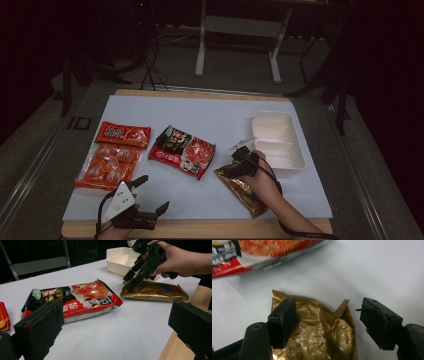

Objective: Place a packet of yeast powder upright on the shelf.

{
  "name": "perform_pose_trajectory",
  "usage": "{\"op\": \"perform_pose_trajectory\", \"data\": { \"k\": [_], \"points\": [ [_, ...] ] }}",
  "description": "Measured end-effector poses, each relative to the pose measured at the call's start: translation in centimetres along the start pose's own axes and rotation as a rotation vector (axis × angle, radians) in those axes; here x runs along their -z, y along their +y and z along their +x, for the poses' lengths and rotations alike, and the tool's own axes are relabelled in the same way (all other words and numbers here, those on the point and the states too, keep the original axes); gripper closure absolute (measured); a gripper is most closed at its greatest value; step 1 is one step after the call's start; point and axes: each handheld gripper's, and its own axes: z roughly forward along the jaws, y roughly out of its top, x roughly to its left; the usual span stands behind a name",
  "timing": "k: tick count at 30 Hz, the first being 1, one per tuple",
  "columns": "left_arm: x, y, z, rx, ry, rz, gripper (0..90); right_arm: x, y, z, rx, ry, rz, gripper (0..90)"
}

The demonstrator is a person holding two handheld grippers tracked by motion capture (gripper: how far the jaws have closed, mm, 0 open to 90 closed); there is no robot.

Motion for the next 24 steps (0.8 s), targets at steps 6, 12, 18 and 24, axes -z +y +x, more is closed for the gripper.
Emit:
{"op": "perform_pose_trajectory", "data": {
  "k": [6,12,18,24],
  "points": [
    [0.0,0.0,0.0,-0.002,0.001,0.001,0.8,-0.9,-0.4,-0.2,-0.048,0.047,0.051,33.3],
    [0.0,0.0,-0.1,-0.007,0.003,0.008,0.8,-0.8,-0.3,0.2,-0.006,0.041,0.065,63.8],
    [0.0,-0.1,0.0,-0.008,0.008,0.012,0.8,-0.1,-0.2,0.0,0.059,0.034,0.055,86.6],
    [0.0,-0.1,0.0,-0.008,0.012,0.011,0.8,1.0,0.1,0.3,0.076,0.06,0.022,88.3]
  ]
}}
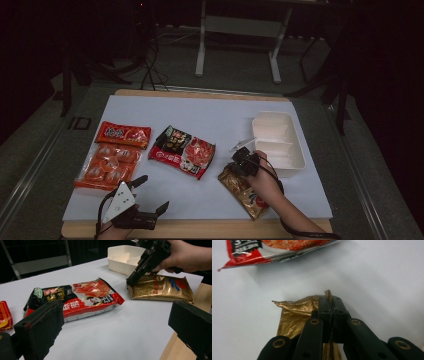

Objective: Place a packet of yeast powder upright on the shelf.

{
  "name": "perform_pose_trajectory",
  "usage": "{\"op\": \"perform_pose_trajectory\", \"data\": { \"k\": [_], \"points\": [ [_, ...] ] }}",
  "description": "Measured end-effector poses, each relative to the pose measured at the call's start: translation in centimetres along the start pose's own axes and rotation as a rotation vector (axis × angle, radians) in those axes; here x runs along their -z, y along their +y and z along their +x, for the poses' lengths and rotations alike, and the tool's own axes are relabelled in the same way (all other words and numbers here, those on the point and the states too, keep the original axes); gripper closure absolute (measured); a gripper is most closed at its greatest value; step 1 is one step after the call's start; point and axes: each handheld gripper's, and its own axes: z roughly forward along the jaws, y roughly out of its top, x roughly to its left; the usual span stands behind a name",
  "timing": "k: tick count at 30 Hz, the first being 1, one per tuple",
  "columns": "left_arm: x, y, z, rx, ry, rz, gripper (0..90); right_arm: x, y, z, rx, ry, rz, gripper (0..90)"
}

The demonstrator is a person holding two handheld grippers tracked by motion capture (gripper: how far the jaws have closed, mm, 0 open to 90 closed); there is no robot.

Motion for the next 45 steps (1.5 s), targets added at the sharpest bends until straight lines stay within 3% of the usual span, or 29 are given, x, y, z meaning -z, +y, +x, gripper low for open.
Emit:
{"op": "perform_pose_trajectory", "data": {
  "k": [19,31,37,45],
  "points": [
    [0.0,0.0,0.0,0.0,0.004,0.002,0.8,4.5,0.4,0.4,-0.007,0.073,-0.148,89.0],
    [-0.1,0.0,0.0,-0.002,0.006,0.003,0.8,8.0,1.4,1.1,0.007,0.111,-0.289,88.9],
    [0.0,0.0,0.0,-0.002,0.006,0.004,0.8,8.9,2.2,1.3,0.011,0.131,-0.342,88.9],
    [0.0,0.0,0.1,-0.001,0.008,0.003,0.8,10.4,3.3,0.4,-0.022,0.143,-0.47,88.9]
  ]
}}
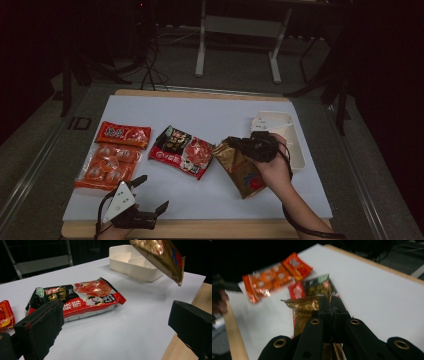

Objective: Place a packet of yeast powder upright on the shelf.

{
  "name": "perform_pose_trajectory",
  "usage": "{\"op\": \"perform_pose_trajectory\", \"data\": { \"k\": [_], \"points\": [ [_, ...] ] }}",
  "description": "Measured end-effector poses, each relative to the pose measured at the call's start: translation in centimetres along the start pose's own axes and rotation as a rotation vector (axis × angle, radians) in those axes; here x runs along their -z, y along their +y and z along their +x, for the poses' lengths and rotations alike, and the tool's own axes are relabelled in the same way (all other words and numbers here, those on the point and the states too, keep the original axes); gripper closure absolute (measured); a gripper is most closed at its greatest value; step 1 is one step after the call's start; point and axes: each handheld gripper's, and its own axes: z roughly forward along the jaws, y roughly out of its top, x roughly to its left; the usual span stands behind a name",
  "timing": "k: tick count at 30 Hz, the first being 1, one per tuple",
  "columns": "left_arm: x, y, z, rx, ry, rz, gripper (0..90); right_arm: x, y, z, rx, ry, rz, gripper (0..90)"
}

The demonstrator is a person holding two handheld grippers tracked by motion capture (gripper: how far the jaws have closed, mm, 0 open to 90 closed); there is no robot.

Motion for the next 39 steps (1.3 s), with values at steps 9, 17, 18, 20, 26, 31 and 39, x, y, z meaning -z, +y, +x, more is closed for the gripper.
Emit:
{"op": "perform_pose_trajectory", "data": {
  "k": [9,17,18,20,26,31,39],
  "points": [
    [-0.1,0.0,0.0,0.001,-0.003,0.002,0.8,1.9,1.5,-2.2,-0.048,-0.003,-0.123,88.9],
    [0.0,0.0,0.0,0.003,-0.003,0.0,0.8,3.2,2.5,-4.9,-0.096,-0.059,-0.212,88.8],
    [0.0,0.0,0.0,0.003,-0.004,0.0,0.8,3.3,2.5,-5.2,-0.097,-0.065,-0.218,88.8],
    [0.0,0.0,0.0,0.004,-0.003,0.0,0.8,3.3,2.6,-5.6,-0.091,-0.072,-0.216,88.7],
    [0.0,0.0,0.0,0.006,-0.005,0.001,0.8,3.7,2.9,-7.9,-0.083,-0.104,-0.242,88.7],
    [0.0,-0.1,0.0,0.006,-0.006,0.002,0.8,4.4,3.1,-9.5,-0.066,-0.154,-0.276,88.7],
    [-0.1,-0.1,0.0,0.008,-0.005,0.003,0.8,5.4,3.7,-11.7,-0.064,-0.21,-0.334,88.7]
  ]
}}
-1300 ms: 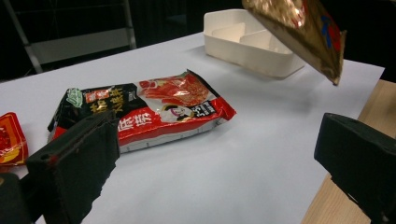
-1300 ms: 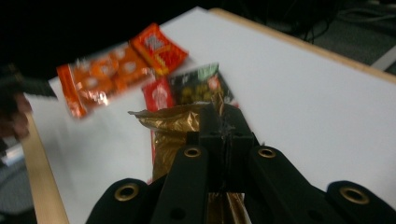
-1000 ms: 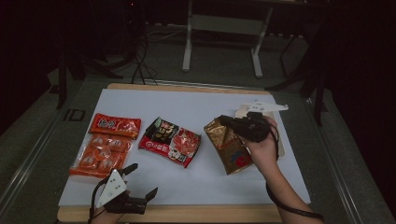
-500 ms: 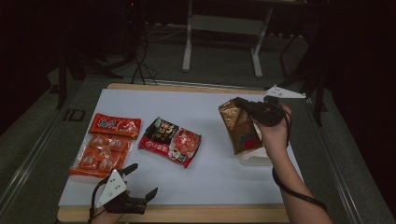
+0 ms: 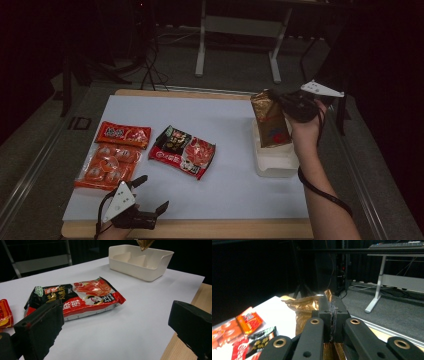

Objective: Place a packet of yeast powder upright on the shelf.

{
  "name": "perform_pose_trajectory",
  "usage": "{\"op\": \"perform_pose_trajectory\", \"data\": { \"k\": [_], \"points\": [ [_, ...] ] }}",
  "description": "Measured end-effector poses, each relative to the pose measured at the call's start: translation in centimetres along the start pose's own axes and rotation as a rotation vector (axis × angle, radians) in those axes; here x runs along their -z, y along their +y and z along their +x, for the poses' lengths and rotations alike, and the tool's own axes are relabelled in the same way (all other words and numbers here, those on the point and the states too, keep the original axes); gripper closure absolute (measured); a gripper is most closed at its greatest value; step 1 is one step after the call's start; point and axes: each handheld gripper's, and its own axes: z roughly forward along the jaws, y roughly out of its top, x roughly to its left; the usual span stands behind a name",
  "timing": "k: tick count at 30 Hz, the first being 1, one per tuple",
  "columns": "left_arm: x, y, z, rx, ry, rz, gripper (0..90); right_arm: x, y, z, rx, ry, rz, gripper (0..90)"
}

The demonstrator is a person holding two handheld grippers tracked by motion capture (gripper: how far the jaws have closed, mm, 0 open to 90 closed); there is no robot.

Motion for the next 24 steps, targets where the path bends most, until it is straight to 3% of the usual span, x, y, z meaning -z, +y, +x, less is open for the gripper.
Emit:
{"op": "perform_pose_trajectory", "data": {
  "k": [5,9,24],
  "points": [
    [0.0,0.0,0.0,0.001,-0.002,0.0,0.8,-0.4,0.5,-1.1,-0.009,-0.061,-0.004,88.5],
    [0.0,0.0,0.0,0.003,-0.002,-0.001,0.8,-0.8,0.6,-1.9,0.013,-0.077,-0.022,88.4],
    [0.3,-0.2,-0.1,0.007,0.006,0.002,0.8,-2.3,0.5,-4.8,0.014,-0.155,-0.057,88.3]
  ]
}}
